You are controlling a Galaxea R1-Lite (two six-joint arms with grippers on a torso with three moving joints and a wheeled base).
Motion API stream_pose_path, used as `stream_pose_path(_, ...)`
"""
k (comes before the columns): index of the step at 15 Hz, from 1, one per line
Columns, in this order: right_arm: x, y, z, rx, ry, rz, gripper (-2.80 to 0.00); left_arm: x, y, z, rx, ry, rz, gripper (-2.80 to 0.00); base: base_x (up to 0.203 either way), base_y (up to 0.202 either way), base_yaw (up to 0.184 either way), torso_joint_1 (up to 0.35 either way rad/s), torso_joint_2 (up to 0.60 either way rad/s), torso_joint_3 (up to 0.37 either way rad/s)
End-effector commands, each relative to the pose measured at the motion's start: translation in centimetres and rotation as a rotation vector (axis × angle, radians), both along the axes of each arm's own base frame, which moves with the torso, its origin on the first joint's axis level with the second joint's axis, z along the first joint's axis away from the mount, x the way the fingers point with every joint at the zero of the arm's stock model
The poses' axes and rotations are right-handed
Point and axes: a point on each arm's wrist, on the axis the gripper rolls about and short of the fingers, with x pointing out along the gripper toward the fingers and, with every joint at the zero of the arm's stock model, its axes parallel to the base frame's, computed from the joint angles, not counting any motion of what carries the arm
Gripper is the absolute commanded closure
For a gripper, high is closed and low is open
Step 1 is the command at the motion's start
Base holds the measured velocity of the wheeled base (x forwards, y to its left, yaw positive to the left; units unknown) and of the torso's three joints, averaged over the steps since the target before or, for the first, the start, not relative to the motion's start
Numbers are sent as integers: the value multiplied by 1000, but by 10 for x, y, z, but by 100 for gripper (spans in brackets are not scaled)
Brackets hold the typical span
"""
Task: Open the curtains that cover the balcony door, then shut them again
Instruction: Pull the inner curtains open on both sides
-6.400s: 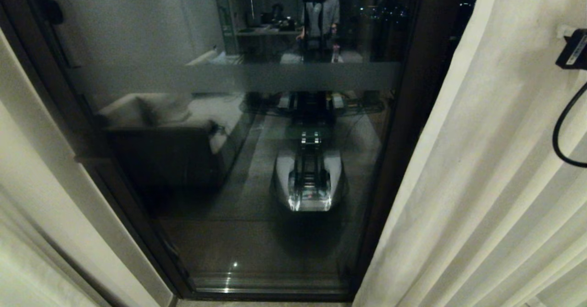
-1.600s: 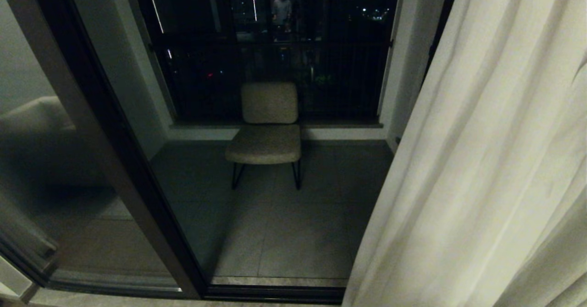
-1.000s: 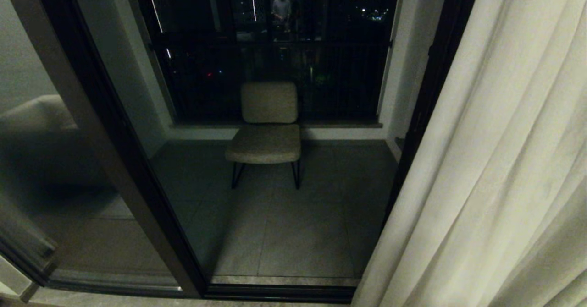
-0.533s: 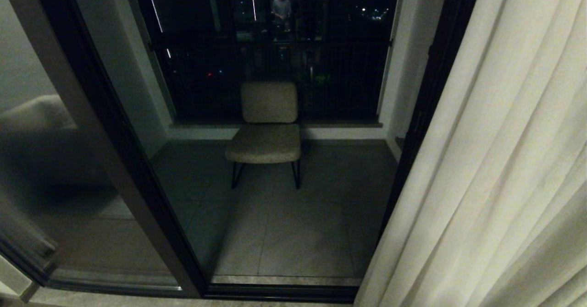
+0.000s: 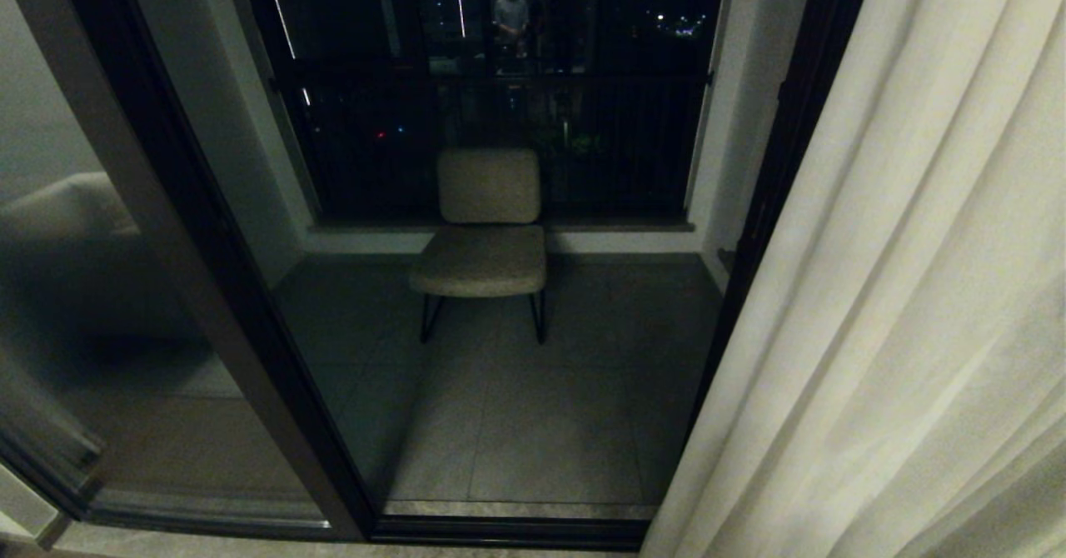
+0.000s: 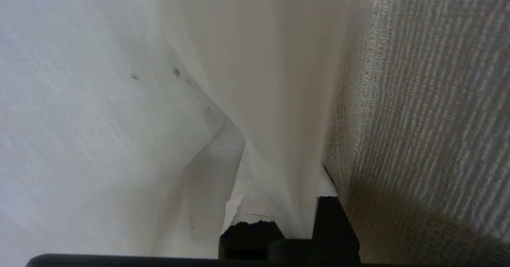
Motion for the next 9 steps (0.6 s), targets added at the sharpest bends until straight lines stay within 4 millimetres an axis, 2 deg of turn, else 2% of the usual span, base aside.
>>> stream_pose_path(1, 1, -37, -8, 6, 7, -75, 0, 0, 0, 0, 0, 0, 0, 0, 0, 0, 0, 0, 0, 0)
stream_pose_path(3, -3, -62, -8, -2, -2, -129, 0, 0, 0, 0, 0, 0, 0, 0, 0, 0, 0, 0, 0, 0)
stream_pose_path(5, -6, -75, -9, -6, -5, -158, 0, 0, 0, 0, 0, 0, 0, 0, 0, 0, 0, 0, 0, 0)
stream_pose_path(7, -8, -73, -7, -10, -6, -159, 0, 0, 0, 0, 0, 0, 0, 0, 0, 0, 0, 0, 0, 0)
stream_pose_path(9, -11, -62, 0, -15, -8, -143, 0, 0, 0, 0, 0, 0, 0, 0, 0, 0, 0, 0, 0, 0)
